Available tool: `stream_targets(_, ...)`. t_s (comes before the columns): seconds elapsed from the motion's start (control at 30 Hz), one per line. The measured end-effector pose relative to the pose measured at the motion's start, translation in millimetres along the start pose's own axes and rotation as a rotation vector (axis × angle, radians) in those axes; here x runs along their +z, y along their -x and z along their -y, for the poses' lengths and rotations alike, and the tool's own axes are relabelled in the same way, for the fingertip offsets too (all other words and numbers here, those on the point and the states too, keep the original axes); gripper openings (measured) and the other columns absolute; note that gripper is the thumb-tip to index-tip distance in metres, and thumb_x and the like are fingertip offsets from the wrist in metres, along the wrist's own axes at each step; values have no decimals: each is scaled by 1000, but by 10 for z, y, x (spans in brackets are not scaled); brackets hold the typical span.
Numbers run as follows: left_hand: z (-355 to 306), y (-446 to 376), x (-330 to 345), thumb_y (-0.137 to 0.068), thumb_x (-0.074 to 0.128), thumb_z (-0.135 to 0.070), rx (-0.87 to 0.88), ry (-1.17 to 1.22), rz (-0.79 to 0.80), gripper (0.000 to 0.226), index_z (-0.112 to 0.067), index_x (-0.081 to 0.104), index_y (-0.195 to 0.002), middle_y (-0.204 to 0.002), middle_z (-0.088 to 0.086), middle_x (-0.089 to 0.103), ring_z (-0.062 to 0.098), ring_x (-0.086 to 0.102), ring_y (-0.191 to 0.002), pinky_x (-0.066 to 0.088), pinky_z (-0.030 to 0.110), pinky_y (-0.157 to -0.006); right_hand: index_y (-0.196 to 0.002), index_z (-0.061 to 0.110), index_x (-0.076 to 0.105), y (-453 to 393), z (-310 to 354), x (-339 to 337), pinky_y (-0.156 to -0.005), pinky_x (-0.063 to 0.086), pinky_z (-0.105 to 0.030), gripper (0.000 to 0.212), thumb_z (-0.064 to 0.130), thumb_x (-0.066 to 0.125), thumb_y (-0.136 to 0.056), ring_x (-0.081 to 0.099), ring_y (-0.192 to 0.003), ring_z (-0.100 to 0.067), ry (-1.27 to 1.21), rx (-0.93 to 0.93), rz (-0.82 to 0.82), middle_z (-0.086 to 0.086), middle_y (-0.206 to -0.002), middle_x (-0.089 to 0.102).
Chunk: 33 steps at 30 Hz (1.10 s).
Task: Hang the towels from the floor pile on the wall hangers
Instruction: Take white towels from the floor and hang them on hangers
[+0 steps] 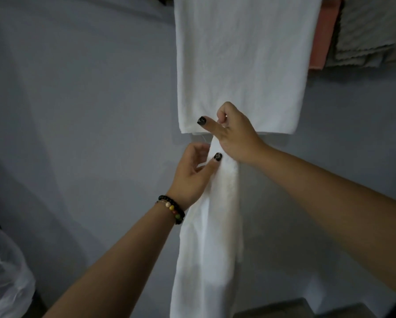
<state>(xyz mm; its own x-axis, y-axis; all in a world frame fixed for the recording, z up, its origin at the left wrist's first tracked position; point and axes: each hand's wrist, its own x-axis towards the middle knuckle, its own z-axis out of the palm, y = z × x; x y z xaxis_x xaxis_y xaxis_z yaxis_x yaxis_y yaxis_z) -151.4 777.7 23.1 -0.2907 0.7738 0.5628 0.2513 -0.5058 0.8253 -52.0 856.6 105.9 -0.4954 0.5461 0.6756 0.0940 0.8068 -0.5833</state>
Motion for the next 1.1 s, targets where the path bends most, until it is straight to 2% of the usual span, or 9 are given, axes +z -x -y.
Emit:
stream_targets(0.13,-45,-37,54,-95,58,-23,59,-217,-20,13,-11,60,-94,-87,5,66,18,62,-76,52,33,-71,-69,20,28,72,-31,-30,-50,27,-16,47,44,64,-86,25,-55,-9,-47,88,-25,7,-62,28)
stream_targets(0.33,-27,-72,77,-93,56,-26,50,-208,-95,13,-13,58,-89,-82,-1,61,13,56,-74,49,32,-70,-72,13,41,347,-188,-95,-55,31,-18,37,34,66,-88,34,-58,-7,-267,159,-71,-1,-65,37)
stream_targets(0.47,-56,-108,22,-98,53,-16,5,-183,-147,10,-11,58,-91,-85,-1,62,14,57,-79,50,38,-76,-86,24,53,622,-462,-16,-73,42,-26,19,27,72,-84,53,-76,-14,-344,235,-10,-6,-88,61)
stream_targets(0.6,-115,-163,-83,-97,54,-19,-21,-218,-225,15,-13,57,-84,-83,-7,61,10,55,-77,48,30,-74,-97,25,55,827,-599,17,-82,54,-39,31,13,76,-79,67,-86,-18,-379,308,23,-7,-99,70)
stream_targets(0.7,-188,-191,-84,-94,59,-34,0,-402,-191,30,-19,55,-68,-66,-13,54,-3,48,-58,40,15,-61,-87,24,56,829,-583,49,-75,55,-33,33,7,80,-73,66,-79,-16,-299,254,-70,-2,-87,69)
stream_targets(0.77,-217,-214,-65,-92,60,-40,0,-517,-140,38,-13,57,-65,-61,-6,54,-1,46,-52,39,16,-55,-84,26,55,805,-577,82,-68,53,-25,35,9,83,-70,65,-75,-14,-280,235,-77,2,-82,68)
stream_targets(0.87,-243,-277,-74,-94,58,-37,45,-600,-157,45,0,55,-69,-59,5,51,4,43,-51,37,17,-52,-85,23,54,817,-628,85,-68,53,-26,36,12,84,-69,65,-74,-16,-341,263,-111,-4,-83,69)
stream_targets(1.0,-257,-370,-7,-96,55,-37,59,-594,-188,46,-2,45,-68,-62,5,42,13,39,-55,34,25,-54,-83,21,52,906,-712,127,-71,51,-33,36,12,84,-69,57,-70,-16,-374,332,-110,-5,-81,65)
stream_targets(1.1,-282,-448,11,-97,54,-38,-17,-478,-223,42,-12,44,-64,-60,-3,43,8,41,-50,35,18,-51,-80,23,49,1072,-803,203,-64,47,-31,37,13,83,-69,49,-64,-13,-276,337,-86,-1,-75,57)
